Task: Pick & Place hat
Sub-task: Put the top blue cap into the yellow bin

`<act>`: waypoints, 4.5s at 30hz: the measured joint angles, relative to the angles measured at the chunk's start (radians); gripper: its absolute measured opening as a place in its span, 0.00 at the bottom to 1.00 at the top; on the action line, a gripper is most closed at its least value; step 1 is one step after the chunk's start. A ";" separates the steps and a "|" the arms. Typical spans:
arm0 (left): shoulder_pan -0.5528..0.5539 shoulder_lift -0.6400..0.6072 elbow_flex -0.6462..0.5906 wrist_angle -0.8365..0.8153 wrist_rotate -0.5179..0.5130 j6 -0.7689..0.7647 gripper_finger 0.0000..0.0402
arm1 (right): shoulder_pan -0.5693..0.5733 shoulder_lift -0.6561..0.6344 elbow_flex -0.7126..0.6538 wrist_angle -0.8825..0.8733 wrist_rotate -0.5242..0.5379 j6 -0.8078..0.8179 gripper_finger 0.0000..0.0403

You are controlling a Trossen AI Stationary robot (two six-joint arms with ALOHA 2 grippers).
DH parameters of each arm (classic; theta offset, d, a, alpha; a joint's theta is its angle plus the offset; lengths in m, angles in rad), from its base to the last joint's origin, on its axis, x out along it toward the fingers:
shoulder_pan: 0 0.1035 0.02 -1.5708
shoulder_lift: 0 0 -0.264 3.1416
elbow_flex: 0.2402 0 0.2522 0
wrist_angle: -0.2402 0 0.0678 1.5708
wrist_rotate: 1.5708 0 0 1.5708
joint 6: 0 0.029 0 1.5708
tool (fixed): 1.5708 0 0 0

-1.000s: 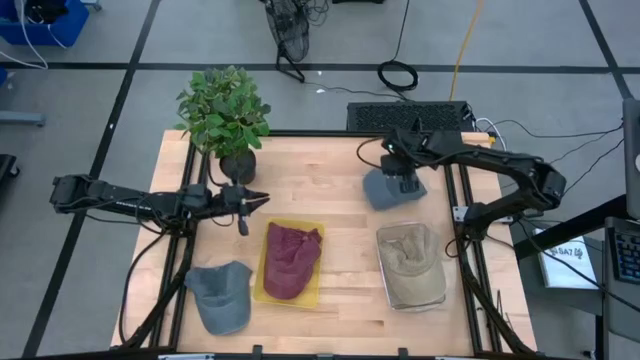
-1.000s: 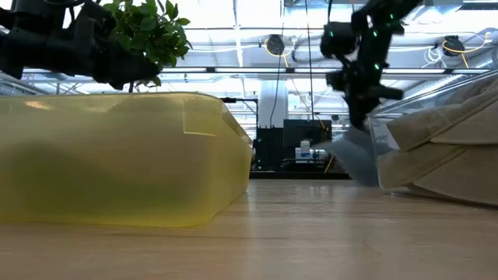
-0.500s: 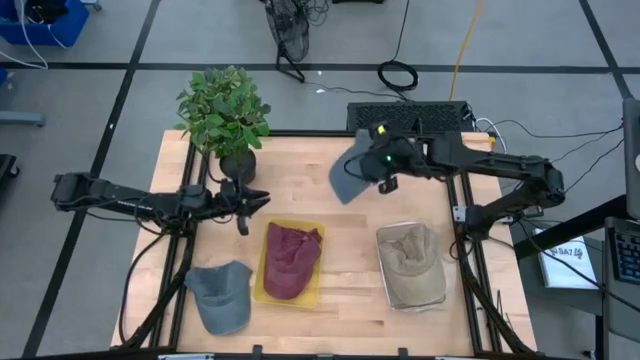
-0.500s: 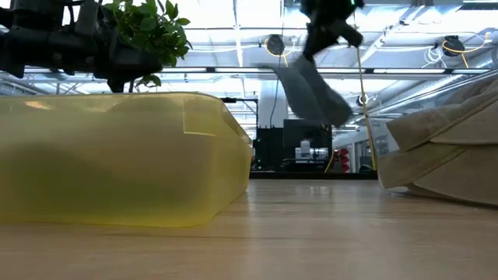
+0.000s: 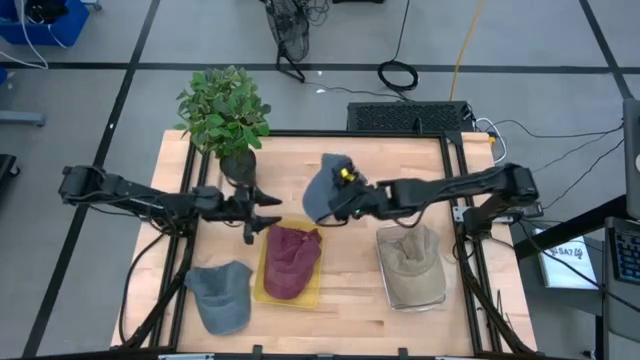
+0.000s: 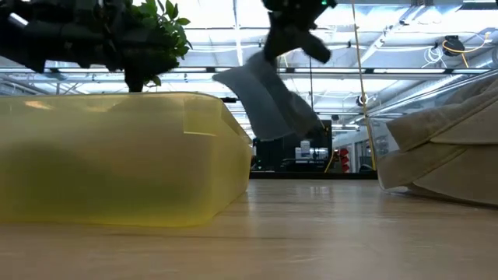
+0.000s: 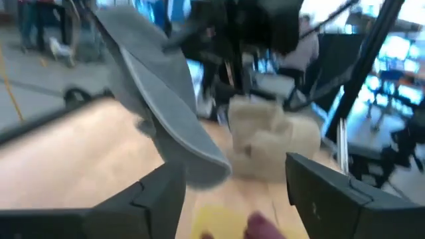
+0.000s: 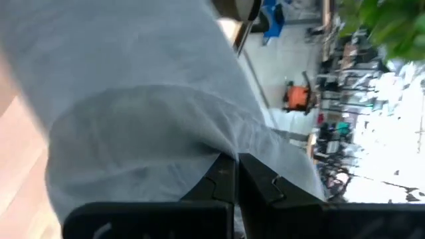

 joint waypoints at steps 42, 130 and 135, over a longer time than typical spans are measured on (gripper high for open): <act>-0.071 0.277 0.150 0.028 -0.166 0.211 0.03 | 0.094 -0.128 -0.036 0.121 0.037 0.316 0.25; -0.347 -0.336 0.270 -0.813 -0.525 0.339 0.03 | 0.177 -0.024 -0.024 0.241 -0.093 0.460 0.00; -0.362 -0.429 0.217 -0.803 -0.555 0.425 0.02 | 0.195 0.112 0.158 0.097 -0.101 0.528 0.00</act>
